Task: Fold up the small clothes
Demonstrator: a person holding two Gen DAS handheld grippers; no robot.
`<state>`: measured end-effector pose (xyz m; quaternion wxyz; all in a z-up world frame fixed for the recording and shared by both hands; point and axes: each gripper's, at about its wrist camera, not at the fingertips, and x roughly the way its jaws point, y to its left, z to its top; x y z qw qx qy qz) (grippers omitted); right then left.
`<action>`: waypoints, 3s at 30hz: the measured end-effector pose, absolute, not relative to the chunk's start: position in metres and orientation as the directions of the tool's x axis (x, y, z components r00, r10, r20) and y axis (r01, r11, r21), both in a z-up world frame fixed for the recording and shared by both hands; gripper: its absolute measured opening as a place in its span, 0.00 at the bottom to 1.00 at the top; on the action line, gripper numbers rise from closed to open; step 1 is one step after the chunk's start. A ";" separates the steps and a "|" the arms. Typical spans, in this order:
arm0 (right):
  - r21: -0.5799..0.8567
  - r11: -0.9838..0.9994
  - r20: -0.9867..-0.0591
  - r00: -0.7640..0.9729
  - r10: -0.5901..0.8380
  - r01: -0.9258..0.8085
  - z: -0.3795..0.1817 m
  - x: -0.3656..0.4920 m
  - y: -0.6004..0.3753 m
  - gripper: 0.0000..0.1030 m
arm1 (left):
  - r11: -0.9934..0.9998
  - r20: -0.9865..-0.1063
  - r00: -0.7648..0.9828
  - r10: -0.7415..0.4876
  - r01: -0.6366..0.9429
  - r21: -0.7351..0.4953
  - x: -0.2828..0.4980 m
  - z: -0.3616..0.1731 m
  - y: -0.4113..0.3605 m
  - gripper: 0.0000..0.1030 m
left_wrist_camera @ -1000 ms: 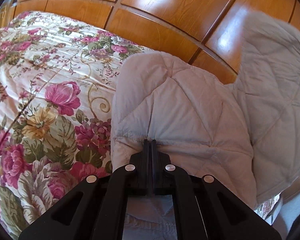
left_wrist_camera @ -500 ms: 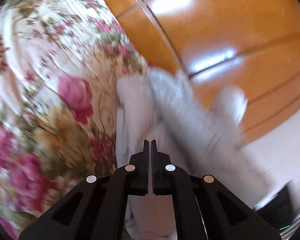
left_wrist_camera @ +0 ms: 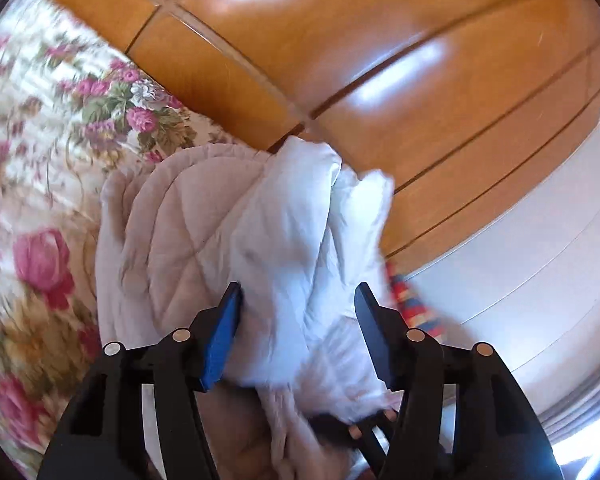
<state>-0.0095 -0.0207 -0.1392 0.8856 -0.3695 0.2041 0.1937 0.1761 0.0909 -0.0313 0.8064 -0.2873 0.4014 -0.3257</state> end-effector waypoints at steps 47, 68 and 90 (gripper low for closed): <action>-0.099 0.963 -0.639 0.758 0.131 -0.250 -0.107 0.204 -0.128 0.28 | 0.725 -0.476 0.709 -0.520 0.072 -0.685 0.127 -0.064 0.146 0.25; -0.019 0.976 -0.511 0.841 0.177 -0.217 -0.078 0.140 -0.144 0.43 | 0.942 -0.657 0.696 -0.288 0.082 -0.326 0.169 -0.088 0.080 0.25; -0.056 0.993 -0.540 0.840 0.056 -0.102 -0.091 0.104 -0.162 0.51 | 0.978 -0.653 0.737 -0.172 0.050 -0.201 0.143 -0.082 0.077 0.46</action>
